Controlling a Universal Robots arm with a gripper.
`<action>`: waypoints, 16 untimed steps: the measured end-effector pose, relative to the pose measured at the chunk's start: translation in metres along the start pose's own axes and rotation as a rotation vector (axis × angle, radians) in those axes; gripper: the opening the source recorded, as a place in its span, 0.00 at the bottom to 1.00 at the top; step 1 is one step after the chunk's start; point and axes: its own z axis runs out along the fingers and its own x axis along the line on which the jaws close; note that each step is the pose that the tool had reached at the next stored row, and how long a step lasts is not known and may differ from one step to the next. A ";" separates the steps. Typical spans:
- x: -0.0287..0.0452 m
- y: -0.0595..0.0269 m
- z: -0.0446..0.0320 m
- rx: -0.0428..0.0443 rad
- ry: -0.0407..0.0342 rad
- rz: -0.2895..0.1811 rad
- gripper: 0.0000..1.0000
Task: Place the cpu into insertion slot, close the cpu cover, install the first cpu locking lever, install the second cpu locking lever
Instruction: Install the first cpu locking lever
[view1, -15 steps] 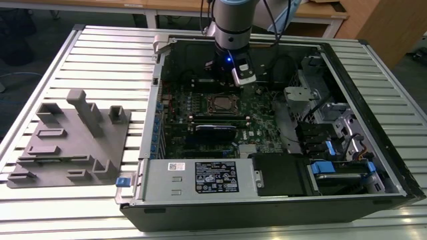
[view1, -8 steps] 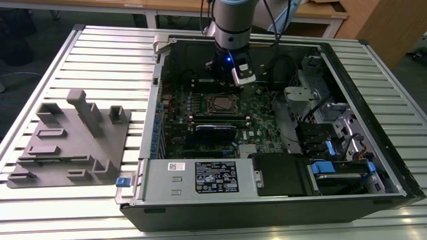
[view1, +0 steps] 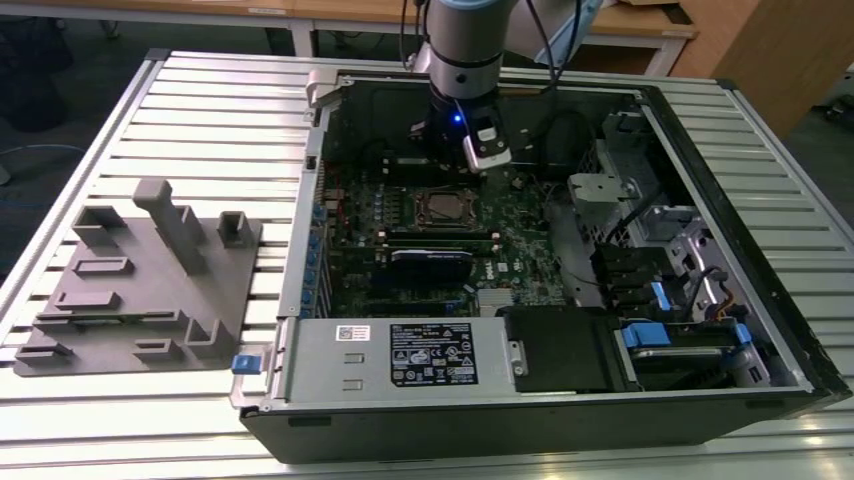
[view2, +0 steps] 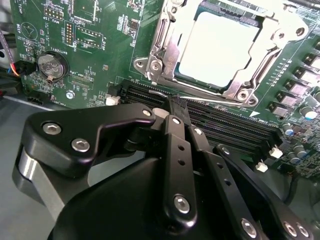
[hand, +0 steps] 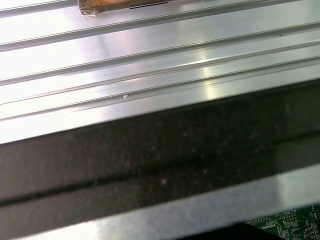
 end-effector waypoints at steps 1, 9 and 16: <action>0.0000 0.0000 0.0002 0.0000 -0.0010 0.000 0.11; 0.0002 -0.0005 0.0032 0.0115 -0.0235 -0.003 0.11; 0.0008 -0.0004 0.0051 0.0265 -0.0429 -0.007 0.11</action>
